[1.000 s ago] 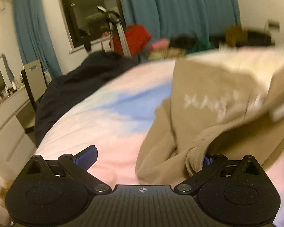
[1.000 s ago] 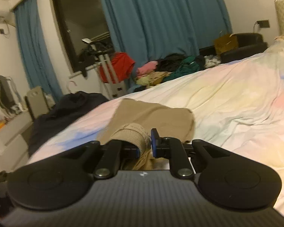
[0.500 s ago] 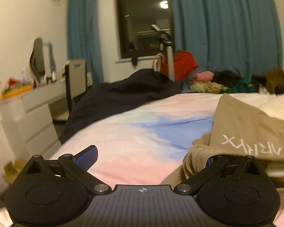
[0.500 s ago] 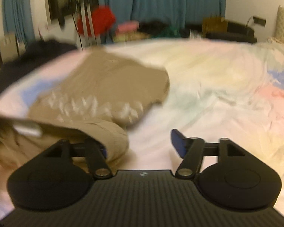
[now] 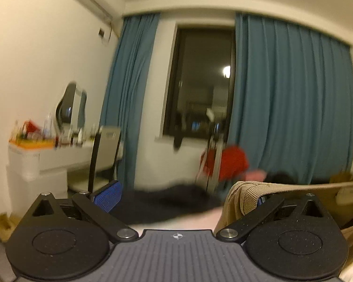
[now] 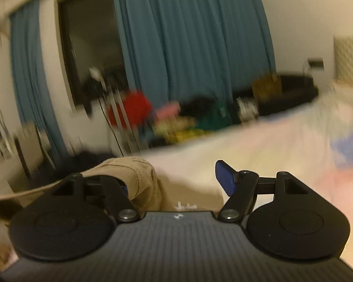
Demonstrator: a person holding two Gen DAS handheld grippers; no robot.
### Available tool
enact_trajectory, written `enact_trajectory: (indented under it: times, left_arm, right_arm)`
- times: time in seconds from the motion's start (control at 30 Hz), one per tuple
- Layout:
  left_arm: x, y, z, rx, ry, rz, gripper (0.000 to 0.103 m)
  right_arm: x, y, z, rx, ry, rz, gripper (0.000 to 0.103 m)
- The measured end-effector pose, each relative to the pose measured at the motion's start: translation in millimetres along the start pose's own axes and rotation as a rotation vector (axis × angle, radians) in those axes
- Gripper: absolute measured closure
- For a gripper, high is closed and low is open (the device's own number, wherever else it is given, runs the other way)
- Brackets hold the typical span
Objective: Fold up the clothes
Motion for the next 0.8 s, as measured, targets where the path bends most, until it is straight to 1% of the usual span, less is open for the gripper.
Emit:
enact_trajectory:
  times: [0.07, 0.13, 0.23, 0.33, 0.4, 0.5, 0.57, 0.63, 0.73, 0.8]
  left_arm:
    - [-5, 53, -11, -0.011, -0.001, -0.059, 0.000]
    - [-5, 105, -22, -0.024, -0.020, -0.121, 0.000]
    - [2, 181, -38, -0.054, -0.056, -0.205, 0.000]
    - [19, 244, -50, -0.075, -0.081, -0.267, 0.000]
    - [30, 280, -58, -0.103, -0.091, -0.283, 0.000]
    - [46, 321, -69, -0.145, -0.093, -0.292, 0.000]
    - [54, 342, -76, -0.165, -0.101, -0.284, 0.000]
    - [57, 355, -79, -0.165, -0.118, -0.255, 0.000]
    - [52, 358, -79, -0.150, -0.136, -0.201, 0.000]
    - [43, 351, -78, -0.137, -0.150, -0.169, 0.000]
  right_arm:
    - [6, 56, 11, 0.051, 0.009, -0.073, 0.033]
    - [13, 103, 15, 0.051, 0.023, -0.102, 0.033]
    - [35, 172, 16, 0.064, 0.018, -0.165, 0.033]
    - [65, 225, 16, 0.069, 0.030, -0.221, 0.033]
    - [86, 256, 13, 0.051, 0.038, -0.242, 0.033]
    - [112, 289, 9, 0.033, 0.055, -0.242, 0.033]
    - [128, 305, 6, 0.021, 0.067, -0.239, 0.033]
    - [138, 313, 5, 0.028, 0.076, -0.235, 0.033]
    - [145, 316, 8, 0.058, 0.090, -0.224, 0.032]
    - [142, 311, 7, 0.070, 0.091, -0.205, 0.030]
Point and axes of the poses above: each gripper's, at about its wrist camera, not at the fingertips, and x roughly against the way its jaws point, z to its left, y to its top, the point moved 6 cm from there along -x, roughly the way its jaws point, and after that the axes turned 7 degrees about -z, right-handed, at the moved point
